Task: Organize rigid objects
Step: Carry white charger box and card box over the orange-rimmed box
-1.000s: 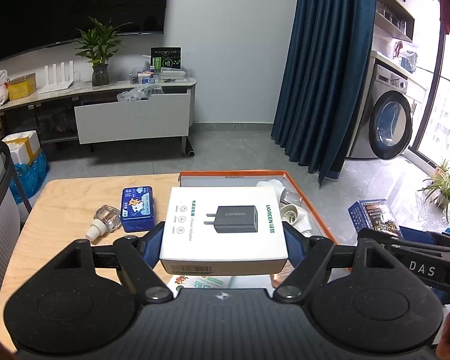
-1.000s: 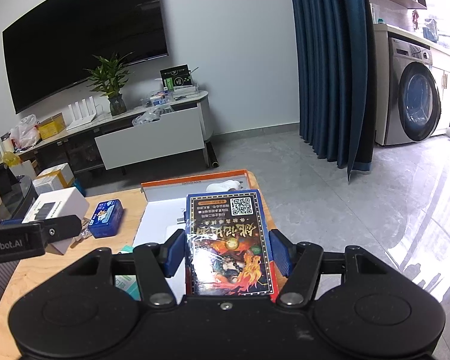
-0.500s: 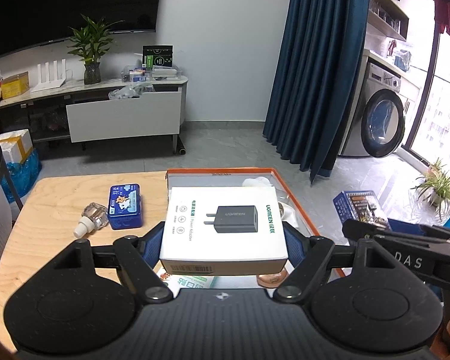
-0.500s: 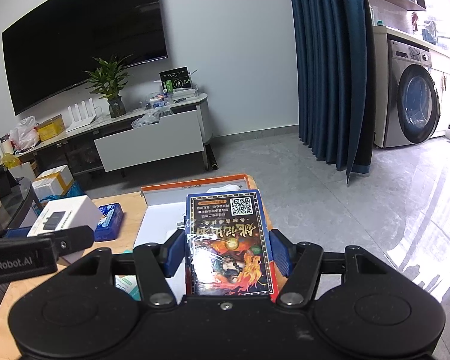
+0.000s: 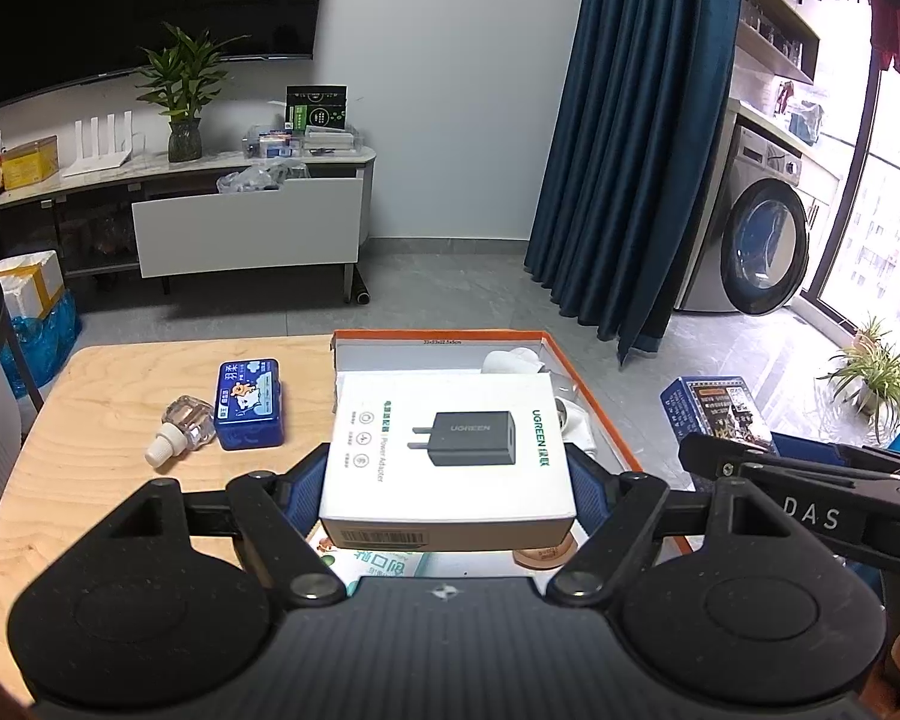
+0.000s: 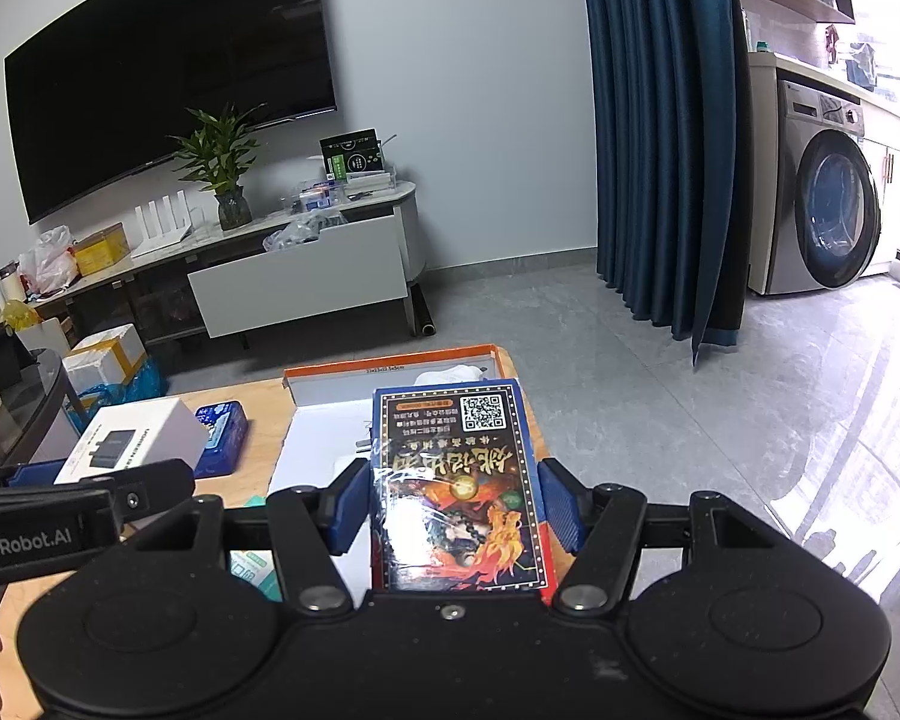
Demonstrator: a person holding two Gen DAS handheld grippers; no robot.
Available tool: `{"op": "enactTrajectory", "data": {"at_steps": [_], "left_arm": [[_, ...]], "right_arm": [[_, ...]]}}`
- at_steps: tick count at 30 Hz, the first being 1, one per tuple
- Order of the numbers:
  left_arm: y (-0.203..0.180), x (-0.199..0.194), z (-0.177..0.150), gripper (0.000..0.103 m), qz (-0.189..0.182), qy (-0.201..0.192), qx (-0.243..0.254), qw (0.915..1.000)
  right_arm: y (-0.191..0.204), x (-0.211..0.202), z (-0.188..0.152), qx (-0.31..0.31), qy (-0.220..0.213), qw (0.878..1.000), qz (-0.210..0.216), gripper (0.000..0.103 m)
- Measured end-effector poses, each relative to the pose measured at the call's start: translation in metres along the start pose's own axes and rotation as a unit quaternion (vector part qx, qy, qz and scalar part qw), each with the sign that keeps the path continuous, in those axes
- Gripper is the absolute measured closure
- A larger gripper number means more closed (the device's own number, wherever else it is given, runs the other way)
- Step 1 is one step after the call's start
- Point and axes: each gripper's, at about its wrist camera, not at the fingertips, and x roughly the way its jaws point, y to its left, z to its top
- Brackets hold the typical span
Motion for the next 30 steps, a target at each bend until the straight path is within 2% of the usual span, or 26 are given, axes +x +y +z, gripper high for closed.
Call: {"op": "enactTrajectory", "data": {"at_steps": [30], "left_arm": [[0.0009,0.0013,-0.0009,0.024,-0.004,0.007,-0.008,0.9999]], "right_arm": [[0.0036,0.0050,-0.0021,-0.002,0.006,1.000,-0.002,0.030]]}}
